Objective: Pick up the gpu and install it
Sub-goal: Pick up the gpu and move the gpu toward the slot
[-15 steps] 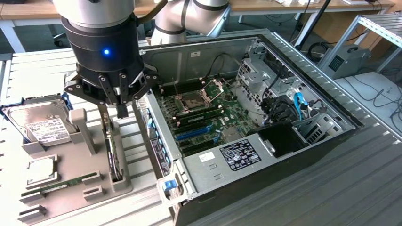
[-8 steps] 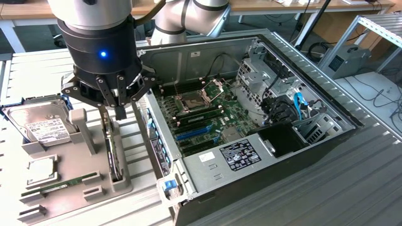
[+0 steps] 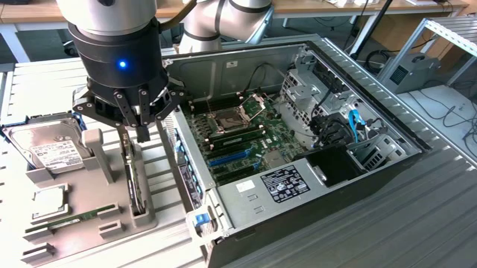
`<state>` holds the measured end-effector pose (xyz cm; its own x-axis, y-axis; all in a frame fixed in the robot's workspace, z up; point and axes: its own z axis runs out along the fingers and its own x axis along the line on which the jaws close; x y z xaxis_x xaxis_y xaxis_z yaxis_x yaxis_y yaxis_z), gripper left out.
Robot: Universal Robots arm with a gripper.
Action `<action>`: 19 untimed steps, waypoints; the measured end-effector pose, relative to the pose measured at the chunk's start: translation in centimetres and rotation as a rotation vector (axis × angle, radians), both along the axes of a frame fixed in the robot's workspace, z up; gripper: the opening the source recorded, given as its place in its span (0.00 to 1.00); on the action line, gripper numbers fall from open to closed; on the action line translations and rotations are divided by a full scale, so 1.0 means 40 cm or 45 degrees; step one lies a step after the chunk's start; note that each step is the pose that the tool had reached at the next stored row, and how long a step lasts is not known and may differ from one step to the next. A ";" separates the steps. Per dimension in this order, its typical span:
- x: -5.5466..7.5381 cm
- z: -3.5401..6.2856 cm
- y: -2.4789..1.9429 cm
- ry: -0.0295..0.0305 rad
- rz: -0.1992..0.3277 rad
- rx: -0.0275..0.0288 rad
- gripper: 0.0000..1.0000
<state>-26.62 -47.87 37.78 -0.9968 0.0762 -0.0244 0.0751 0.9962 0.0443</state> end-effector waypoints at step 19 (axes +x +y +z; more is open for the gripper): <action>-0.001 -0.005 0.000 -0.0001 0.000 0.0000 0.42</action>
<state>-26.65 -47.87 37.57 -0.9968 0.0762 -0.0245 0.0751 0.9962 0.0444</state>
